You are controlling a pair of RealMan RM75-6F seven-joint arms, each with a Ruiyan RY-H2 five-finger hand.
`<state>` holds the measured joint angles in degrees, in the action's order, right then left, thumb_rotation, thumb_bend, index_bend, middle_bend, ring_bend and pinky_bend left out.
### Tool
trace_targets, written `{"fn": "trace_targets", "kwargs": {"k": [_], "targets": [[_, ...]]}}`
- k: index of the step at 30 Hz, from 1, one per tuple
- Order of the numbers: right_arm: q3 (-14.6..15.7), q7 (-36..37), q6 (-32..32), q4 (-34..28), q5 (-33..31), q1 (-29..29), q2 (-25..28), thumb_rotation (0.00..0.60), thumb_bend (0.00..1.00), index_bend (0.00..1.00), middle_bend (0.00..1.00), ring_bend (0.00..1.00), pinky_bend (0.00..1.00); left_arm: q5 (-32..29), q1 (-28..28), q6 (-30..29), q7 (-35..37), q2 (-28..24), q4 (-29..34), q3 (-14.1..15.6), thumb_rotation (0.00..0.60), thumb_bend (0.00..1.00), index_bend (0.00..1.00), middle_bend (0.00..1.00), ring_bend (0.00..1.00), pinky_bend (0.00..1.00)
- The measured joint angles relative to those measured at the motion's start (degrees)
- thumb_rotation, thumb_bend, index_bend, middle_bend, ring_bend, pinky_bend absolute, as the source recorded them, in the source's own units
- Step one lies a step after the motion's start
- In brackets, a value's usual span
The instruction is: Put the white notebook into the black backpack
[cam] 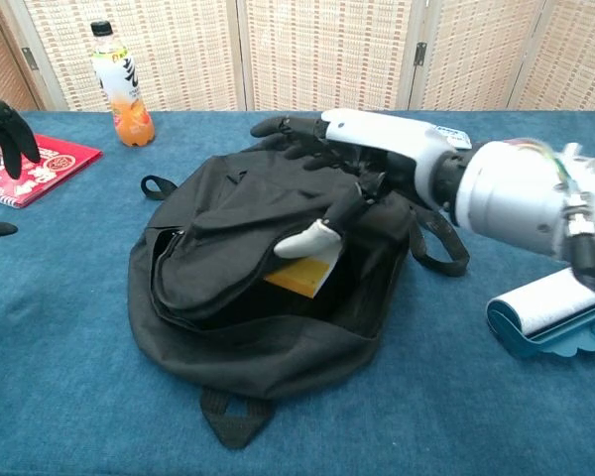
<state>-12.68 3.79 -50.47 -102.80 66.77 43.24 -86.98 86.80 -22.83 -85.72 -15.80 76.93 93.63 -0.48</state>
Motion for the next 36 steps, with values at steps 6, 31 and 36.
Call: {"fn": "trace_targets", "kwargs": {"k": [6, 31, 36], "targets": [[2.4, 1.7, -6.4, -3.9, 8.2, -5.0, 7.9, 0.600, 0.20, 0.00, 0.10, 0.09, 0.06, -5.0, 0.5, 2.0, 0.9, -0.9, -2.2, -3.1, 0.600, 0.03, 0.43, 0.53, 0.47, 0.46], [13.9, -2.6, -40.3, 7.7, 18.5, -33.9, 21.9, 0.534, 0.29, 0.00, 0.08, 0.06, 0.10, -6.0, 10.6, -4.7, -0.8, -4.8, -2.5, -2.2, 0.600, 0.09, 0.33, 0.38, 0.32, 0.29], [14.4, 0.7, -42.0, 10.8, 18.9, -37.1, 21.6, 0.532, 0.29, 0.00, 0.08, 0.06, 0.10, -4.1, 12.9, -6.6, -1.6, -5.9, 0.0, -0.8, 0.600, 0.09, 0.33, 0.38, 0.32, 0.29]]}}
